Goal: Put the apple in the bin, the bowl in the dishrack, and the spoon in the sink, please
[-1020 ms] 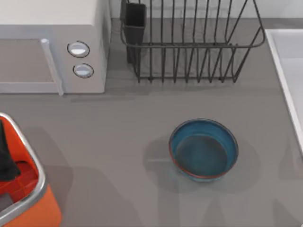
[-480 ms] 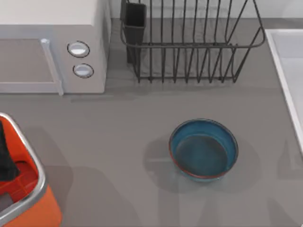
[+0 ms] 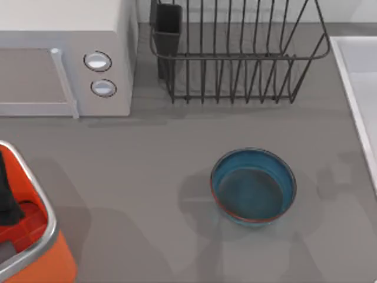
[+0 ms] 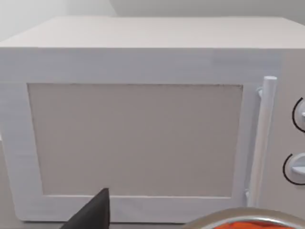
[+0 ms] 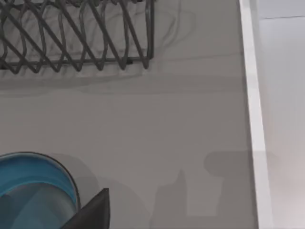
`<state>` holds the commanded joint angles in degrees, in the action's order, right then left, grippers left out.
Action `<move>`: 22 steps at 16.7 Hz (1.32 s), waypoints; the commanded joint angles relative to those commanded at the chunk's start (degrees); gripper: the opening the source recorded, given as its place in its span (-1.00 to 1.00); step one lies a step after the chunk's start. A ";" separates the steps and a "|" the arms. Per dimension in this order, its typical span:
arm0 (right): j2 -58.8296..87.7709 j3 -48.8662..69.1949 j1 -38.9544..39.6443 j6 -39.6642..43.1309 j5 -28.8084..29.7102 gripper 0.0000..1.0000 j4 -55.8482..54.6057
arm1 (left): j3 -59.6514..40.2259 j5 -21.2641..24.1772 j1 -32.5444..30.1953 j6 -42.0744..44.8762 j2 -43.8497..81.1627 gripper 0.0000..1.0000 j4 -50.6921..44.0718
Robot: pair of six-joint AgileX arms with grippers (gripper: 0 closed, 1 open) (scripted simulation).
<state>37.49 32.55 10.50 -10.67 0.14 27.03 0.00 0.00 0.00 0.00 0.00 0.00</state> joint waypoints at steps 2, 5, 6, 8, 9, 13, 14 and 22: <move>11.77 9.68 2.96 -3.16 -0.04 1.00 7.24 | 0.00 0.00 0.00 0.00 0.00 1.00 0.00; 29.62 24.14 7.38 -7.85 -0.12 1.00 17.94 | 0.00 0.00 0.00 0.00 0.00 1.00 0.00; 35.35 28.71 8.78 -9.32 -0.15 1.00 21.36 | 0.00 0.00 0.00 0.00 0.00 1.00 0.00; 46.02 37.15 11.38 -12.01 -0.17 1.00 27.80 | 0.00 0.00 0.00 0.00 0.00 1.00 0.00; 50.84 40.91 12.55 -13.22 -0.18 1.00 30.77 | 0.00 0.00 0.00 0.00 0.00 1.00 0.00; 64.98 51.82 16.15 -16.85 -0.13 1.00 40.20 | 0.00 0.00 0.00 0.00 0.00 1.00 0.00; 67.04 53.37 16.72 -17.40 -0.12 1.00 41.73 | 0.00 0.00 0.00 0.00 0.00 1.00 0.00; 69.48 54.86 17.15 -18.01 -0.11 1.00 43.38 | 0.00 0.00 0.00 0.00 0.00 1.00 0.00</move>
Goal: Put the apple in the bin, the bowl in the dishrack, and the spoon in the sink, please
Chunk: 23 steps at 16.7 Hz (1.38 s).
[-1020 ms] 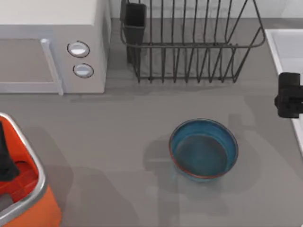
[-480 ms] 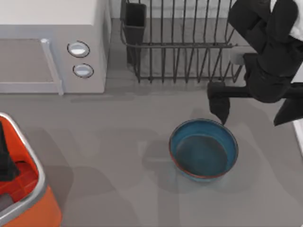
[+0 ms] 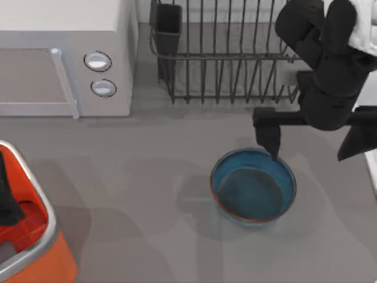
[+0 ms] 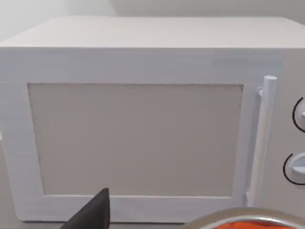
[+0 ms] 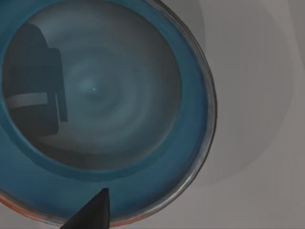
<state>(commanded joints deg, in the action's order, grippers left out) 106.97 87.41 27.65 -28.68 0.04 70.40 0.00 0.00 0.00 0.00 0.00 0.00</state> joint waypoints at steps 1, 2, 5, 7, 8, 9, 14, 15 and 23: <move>0.24 -0.67 0.05 0.04 0.01 1.00 -0.73 | 0.00 0.00 0.00 0.00 0.00 1.00 0.00; 0.63 -1.77 0.10 0.05 0.02 1.00 -2.07 | 0.00 0.00 0.00 0.00 0.00 1.00 0.00; 2.66 -6.77 0.22 -0.06 0.03 1.00 -9.56 | 0.00 0.00 0.00 0.00 0.00 1.00 0.00; 4.27 -10.57 0.29 -0.17 0.04 1.00 -15.50 | 0.00 0.00 0.00 0.00 0.00 1.00 0.00; 4.99 -12.24 0.34 -0.22 0.04 1.00 -17.81 | 0.00 0.00 0.00 0.00 0.00 1.00 0.00; 5.57 -13.60 0.38 -0.28 0.05 1.00 -19.52 | 0.00 0.00 0.00 0.00 0.00 1.00 0.00; 6.18 -14.98 0.43 -0.34 0.05 1.00 -21.11 | 0.00 0.00 0.00 0.00 0.00 1.00 0.00; 6.18 -14.98 0.43 -0.34 0.05 0.85 -21.11 | 0.00 0.00 0.00 0.00 0.00 1.00 0.00; 6.18 -14.98 0.43 -0.34 0.05 -0.36 -21.11 | 0.00 0.00 0.00 0.00 0.00 1.00 0.00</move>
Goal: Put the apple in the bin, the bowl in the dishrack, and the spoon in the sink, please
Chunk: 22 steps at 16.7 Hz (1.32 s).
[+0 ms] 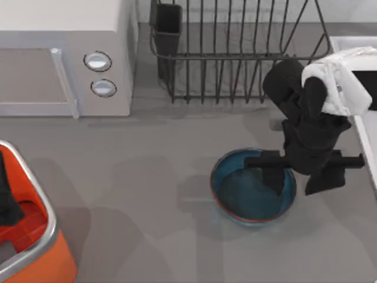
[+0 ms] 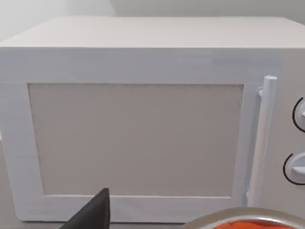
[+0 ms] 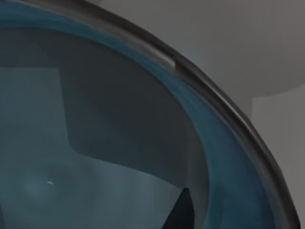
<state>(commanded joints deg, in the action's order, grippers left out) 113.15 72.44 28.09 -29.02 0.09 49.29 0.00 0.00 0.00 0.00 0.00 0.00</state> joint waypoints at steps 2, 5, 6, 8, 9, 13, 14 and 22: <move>0.00 0.00 0.00 0.00 0.00 -0.66 0.00 | 0.00 0.00 0.00 0.00 0.00 1.00 0.00; 0.00 0.00 0.00 0.00 0.00 -1.00 0.00 | 0.00 0.00 0.00 0.00 0.00 1.00 0.00; 0.00 0.00 0.00 0.00 0.00 -1.00 0.00 | 0.00 0.00 0.00 0.00 0.00 1.00 0.00; 0.00 0.00 0.00 0.00 0.00 -1.00 0.00 | 0.00 0.00 0.00 0.00 0.00 1.00 0.00; 0.00 0.00 0.00 0.00 0.00 -1.00 0.00 | 0.00 0.00 0.00 0.00 0.00 1.00 0.00; -0.12 0.03 -0.07 0.01 0.02 -1.00 0.05 | 0.00 0.00 0.00 0.00 0.00 1.00 0.00; -0.20 0.21 -0.05 0.03 0.02 -1.00 0.23 | 0.00 0.00 0.00 0.00 0.00 1.00 0.00; -4.77 12.64 -0.20 0.13 0.00 -1.00 18.45 | 0.00 0.00 0.00 0.00 0.00 1.00 0.00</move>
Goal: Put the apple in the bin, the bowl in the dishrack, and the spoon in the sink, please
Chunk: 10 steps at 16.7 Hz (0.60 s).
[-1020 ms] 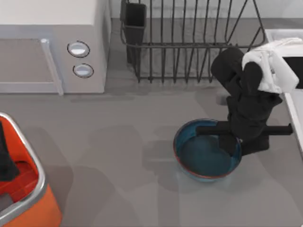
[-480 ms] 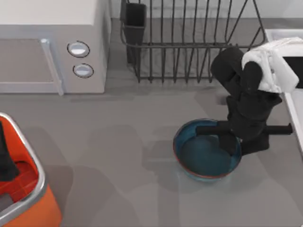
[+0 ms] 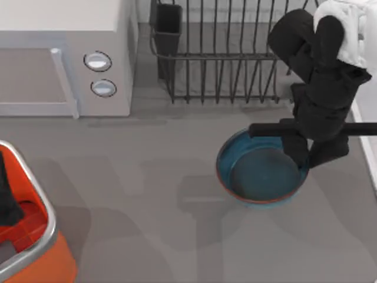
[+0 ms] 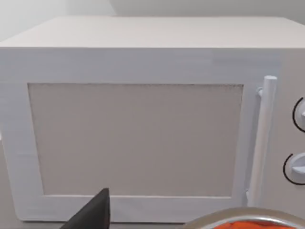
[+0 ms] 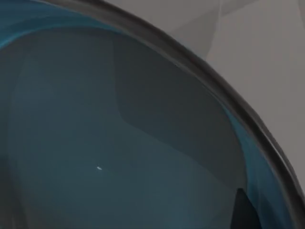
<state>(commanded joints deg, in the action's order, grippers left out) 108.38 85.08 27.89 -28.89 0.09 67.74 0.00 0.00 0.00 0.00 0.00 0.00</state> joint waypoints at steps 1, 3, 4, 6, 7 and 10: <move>-0.72 1.42 -0.02 0.08 -0.01 -1.00 1.62 | 0.00 0.00 0.00 0.00 0.00 1.00 0.00; -1.40 2.78 -0.04 0.14 -0.01 -1.00 3.04 | 0.00 0.00 0.00 0.00 0.00 1.00 0.00; -1.40 2.78 -0.04 0.14 -0.01 -1.00 3.04 | 0.00 0.00 0.00 0.00 0.00 1.00 0.00; -1.20 2.64 0.07 0.07 -0.04 -1.00 2.88 | 0.00 0.00 0.00 0.00 0.00 1.00 0.00; -1.23 2.64 0.12 0.11 0.05 -1.00 2.79 | 0.00 0.00 0.00 0.00 0.00 1.00 0.00; -2.56 2.67 2.10 1.67 3.57 -1.00 -0.94 | 0.00 0.00 0.00 0.00 0.00 1.00 0.00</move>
<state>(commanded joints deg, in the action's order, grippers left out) 105.83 87.75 29.99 -27.22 3.66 66.80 0.00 0.00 0.00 0.00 0.00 0.00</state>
